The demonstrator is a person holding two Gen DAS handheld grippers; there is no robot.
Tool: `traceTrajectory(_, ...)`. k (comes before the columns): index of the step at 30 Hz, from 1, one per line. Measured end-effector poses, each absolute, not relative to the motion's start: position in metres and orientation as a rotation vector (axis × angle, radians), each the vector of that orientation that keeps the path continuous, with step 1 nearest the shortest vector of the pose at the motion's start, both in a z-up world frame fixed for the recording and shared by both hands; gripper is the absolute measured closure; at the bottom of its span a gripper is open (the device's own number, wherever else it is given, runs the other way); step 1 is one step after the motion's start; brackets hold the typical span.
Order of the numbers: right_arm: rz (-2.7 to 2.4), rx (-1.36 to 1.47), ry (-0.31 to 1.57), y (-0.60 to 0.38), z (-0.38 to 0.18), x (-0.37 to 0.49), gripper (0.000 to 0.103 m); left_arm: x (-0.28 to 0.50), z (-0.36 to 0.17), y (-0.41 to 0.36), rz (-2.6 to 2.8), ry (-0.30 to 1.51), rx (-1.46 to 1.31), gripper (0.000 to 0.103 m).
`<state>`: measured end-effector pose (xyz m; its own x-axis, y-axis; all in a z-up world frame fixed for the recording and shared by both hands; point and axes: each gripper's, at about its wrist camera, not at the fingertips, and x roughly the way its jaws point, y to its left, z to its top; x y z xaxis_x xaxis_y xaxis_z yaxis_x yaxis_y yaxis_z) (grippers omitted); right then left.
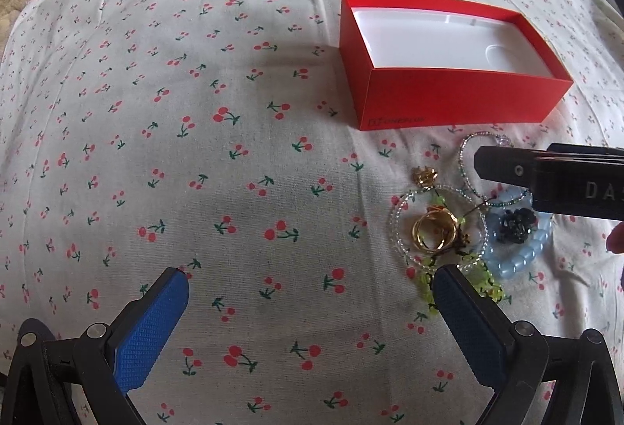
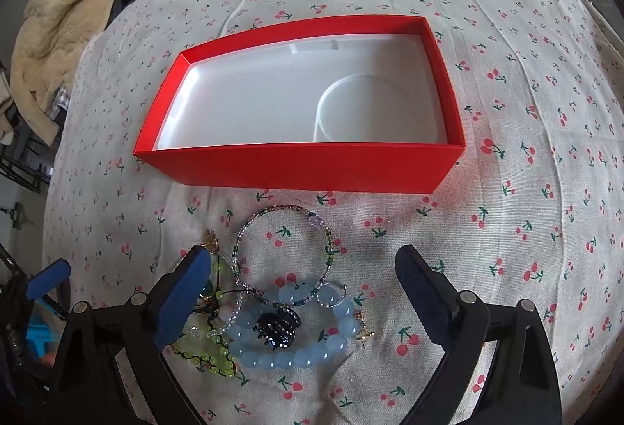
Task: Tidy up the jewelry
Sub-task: 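Move the right tool toward the thin green-and-purple beaded bracelet while the left tool approaches the pile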
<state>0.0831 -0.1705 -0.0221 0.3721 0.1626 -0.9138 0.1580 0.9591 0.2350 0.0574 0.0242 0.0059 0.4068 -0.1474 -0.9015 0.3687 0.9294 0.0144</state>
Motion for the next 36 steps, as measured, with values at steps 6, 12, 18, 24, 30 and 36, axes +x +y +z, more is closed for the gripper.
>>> traceTrajectory(6, -0.042, 0.243, 1.202, -0.152, -0.037, 0.1, 0.012, 0.063, 0.0, 0.033, -0.353, 1.137, 0.182, 0.0)
traceTrajectory(12, -0.102, 0.124, 1.161, -0.142, -0.037, 0.103, 0.043, 0.064, -0.005, 0.031, -0.406, 1.156, 0.142, 0.0)
traceTrajectory(18, -0.079, 0.203, 1.151, -0.16, -0.03, 0.096, 0.047, 0.057, -0.005, 0.014, -0.526, 1.127, 0.141, 0.0)
traceTrajectory(24, -0.046, 0.264, 1.161, -0.182, -0.02, 0.08, 0.072, 0.052, -0.013, -0.013, -0.647, 1.125, 0.206, 0.012)
traceTrajectory(30, -0.004, 0.374, 1.193, -0.209, -0.027, 0.065, 0.069, 0.061, -0.027, -0.026, -0.637, 1.152, 0.234, 0.017)
traceTrajectory(36, -0.016, 0.465, 1.139, -0.234, -0.019, 0.058, 0.043, 0.066, -0.032, -0.041, -0.622, 1.141, 0.279, 0.017)
